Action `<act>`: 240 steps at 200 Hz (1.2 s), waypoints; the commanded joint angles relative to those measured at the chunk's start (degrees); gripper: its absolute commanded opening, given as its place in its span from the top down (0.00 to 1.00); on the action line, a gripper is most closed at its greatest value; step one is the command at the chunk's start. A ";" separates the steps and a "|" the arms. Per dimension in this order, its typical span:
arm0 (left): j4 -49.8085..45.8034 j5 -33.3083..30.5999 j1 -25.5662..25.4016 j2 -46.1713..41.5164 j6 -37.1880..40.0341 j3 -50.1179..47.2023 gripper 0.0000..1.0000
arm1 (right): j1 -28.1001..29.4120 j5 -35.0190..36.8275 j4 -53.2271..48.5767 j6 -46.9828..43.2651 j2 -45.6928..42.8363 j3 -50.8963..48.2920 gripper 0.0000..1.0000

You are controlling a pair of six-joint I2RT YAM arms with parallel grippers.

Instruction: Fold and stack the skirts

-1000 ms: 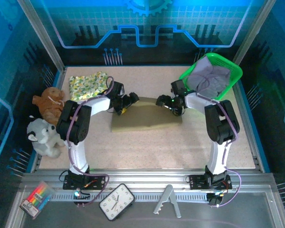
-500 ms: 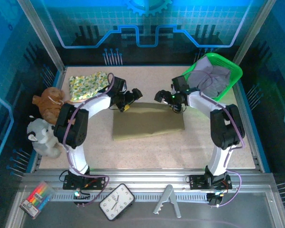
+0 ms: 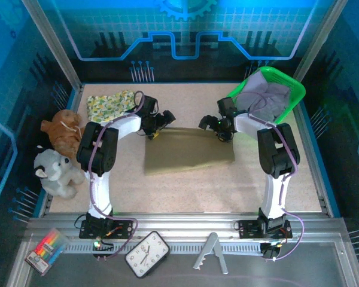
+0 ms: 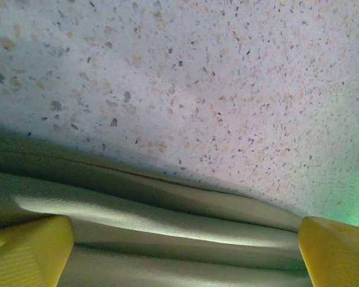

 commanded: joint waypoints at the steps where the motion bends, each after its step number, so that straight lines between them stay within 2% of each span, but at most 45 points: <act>1: -8.12 -5.97 0.75 0.33 4.08 0.26 0.01 | -1.45 6.15 -5.11 -2.59 -1.98 -0.46 0.00; 49: -14.08 -7.85 0.70 -2.83 7.86 5.60 0.01 | -1.77 12.52 -9.33 -3.70 -9.38 -2.15 0.00; 88: -12.31 0.37 -3.24 -11.80 5.70 2.76 0.01 | -0.06 -1.26 -7.07 -5.03 -14.26 -3.70 0.01; 108: -7.69 5.77 -5.91 -15.38 -0.89 -3.22 0.01 | 1.16 -8.65 -5.18 -2.88 -15.19 -6.36 0.03; 123: -0.48 8.32 -7.60 -18.98 -8.19 -10.77 0.01 | 1.95 -15.00 -2.00 -0.50 -16.31 -9.99 0.07; 130: 2.69 8.92 -8.17 -20.79 -11.48 -14.47 0.01 | 2.30 -17.04 -0.93 0.89 -16.83 -11.46 0.15; 139: 6.02 9.27 -8.89 -23.23 -15.65 -18.84 0.01 | 2.88 -18.20 0.04 2.64 -17.54 -13.53 0.30; 158: 11.32 9.45 -9.60 -27.79 -22.24 -26.50 0.01 | 4.60 -17.48 2.61 5.35 -19.52 -17.83 0.52; 169: 13.45 9.40 -10.09 -29.90 -24.83 -29.64 0.01 | 5.59 -17.39 3.80 6.13 -19.86 -19.42 0.63; 193: 16.47 11.11 -11.85 -30.64 -28.18 -32.87 0.01 | 6.97 -16.79 4.55 6.58 -18.25 -20.69 0.96; 199: 16.55 10.73 -12.24 -30.30 -28.16 -33.32 0.01 | 6.94 -16.58 4.59 6.74 -17.48 -20.94 0.99; 220: 16.71 8.93 -12.04 -28.57 -27.60 -35.14 0.01 | 7.00 -15.89 5.22 6.43 -14.37 -21.56 1.00; 240: 11.09 4.64 -11.43 -27.00 -23.69 -35.44 0.01 | 6.43 -14.22 4.28 4.83 -11.83 -21.17 1.00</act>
